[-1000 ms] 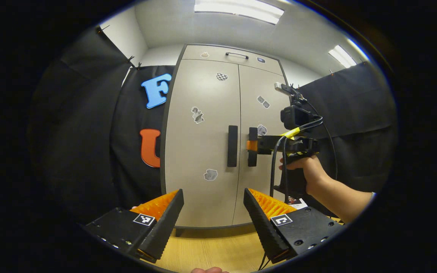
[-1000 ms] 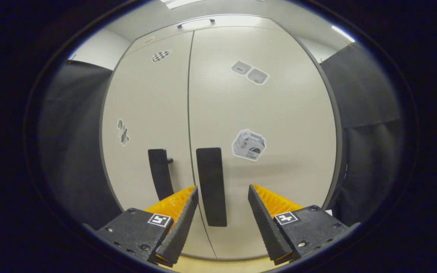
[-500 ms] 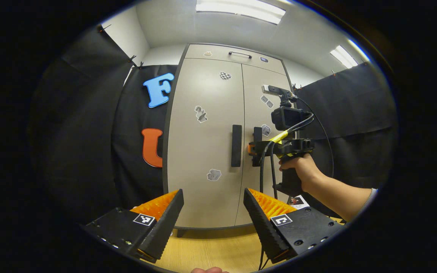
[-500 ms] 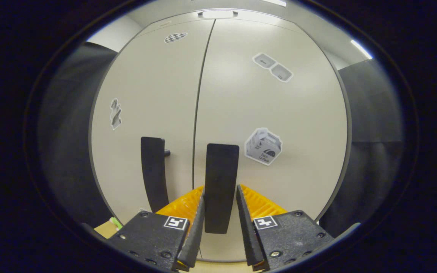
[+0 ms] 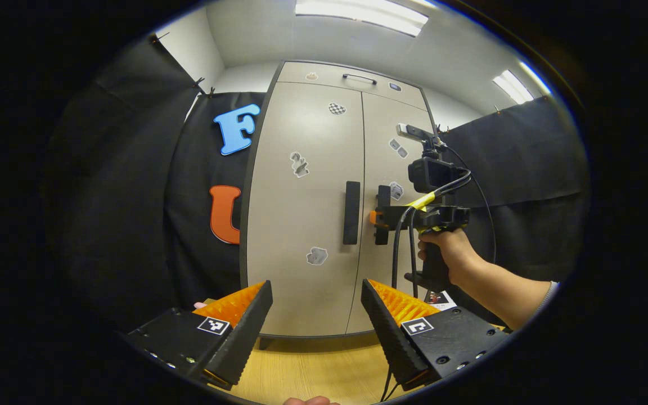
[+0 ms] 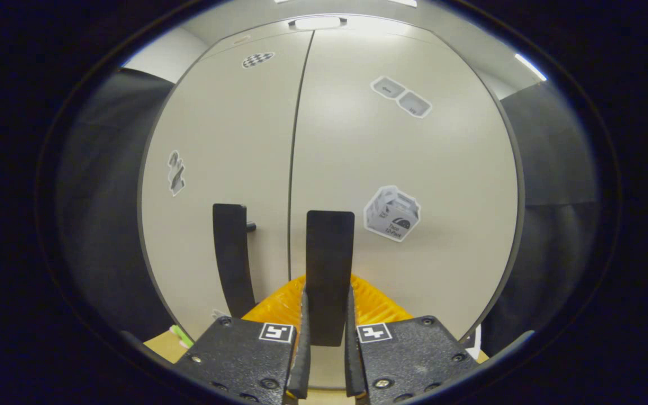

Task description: Open the right door of the double-door shoe cabinet with the right hand, and open the left door with the left hand.

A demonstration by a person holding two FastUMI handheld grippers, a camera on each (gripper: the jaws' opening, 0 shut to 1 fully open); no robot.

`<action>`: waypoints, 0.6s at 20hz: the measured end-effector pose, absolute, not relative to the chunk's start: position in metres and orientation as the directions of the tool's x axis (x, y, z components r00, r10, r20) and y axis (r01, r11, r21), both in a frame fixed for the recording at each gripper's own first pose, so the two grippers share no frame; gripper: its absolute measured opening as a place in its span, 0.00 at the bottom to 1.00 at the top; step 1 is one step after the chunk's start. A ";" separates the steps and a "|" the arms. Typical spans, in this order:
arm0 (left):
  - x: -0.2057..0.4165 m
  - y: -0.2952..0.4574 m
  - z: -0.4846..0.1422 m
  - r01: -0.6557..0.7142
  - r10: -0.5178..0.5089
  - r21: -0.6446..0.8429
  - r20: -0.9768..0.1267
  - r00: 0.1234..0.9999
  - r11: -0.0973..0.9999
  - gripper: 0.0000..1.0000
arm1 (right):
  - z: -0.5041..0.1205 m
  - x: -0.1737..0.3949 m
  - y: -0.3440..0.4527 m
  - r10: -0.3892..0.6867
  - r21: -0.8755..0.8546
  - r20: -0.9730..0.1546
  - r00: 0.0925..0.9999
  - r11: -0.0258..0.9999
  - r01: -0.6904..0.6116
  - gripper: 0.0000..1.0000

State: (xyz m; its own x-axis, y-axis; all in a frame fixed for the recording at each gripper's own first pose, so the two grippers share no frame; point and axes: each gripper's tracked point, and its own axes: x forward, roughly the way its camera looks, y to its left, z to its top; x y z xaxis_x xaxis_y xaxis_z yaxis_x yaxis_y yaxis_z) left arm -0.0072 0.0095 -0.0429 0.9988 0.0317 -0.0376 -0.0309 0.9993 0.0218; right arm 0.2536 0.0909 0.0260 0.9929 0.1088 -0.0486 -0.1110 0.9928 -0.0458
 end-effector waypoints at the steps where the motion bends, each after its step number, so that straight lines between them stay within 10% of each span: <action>1: -0.008 0.010 -0.042 -0.032 0.032 0.023 -0.036 0.999 0.999 0.95 | 0.025 0.252 0.091 0.114 -0.042 -0.050 0.992 0.992 -0.116 0.28; 12: -0.018 0.033 -0.038 -0.104 0.106 0.071 -0.024 0.994 0.992 0.95 | 0.023 0.202 0.077 0.232 -0.051 -0.070 0.970 0.970 -0.236 0.24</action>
State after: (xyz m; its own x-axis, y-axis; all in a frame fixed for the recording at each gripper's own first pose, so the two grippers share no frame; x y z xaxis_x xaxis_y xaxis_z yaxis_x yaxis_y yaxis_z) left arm -0.0179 0.0333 -0.0382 0.9941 0.1063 -0.0238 -0.1044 0.9920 0.0711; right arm 0.2017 0.0771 0.0234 0.9701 0.2324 -0.0696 -0.2361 0.9704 -0.0510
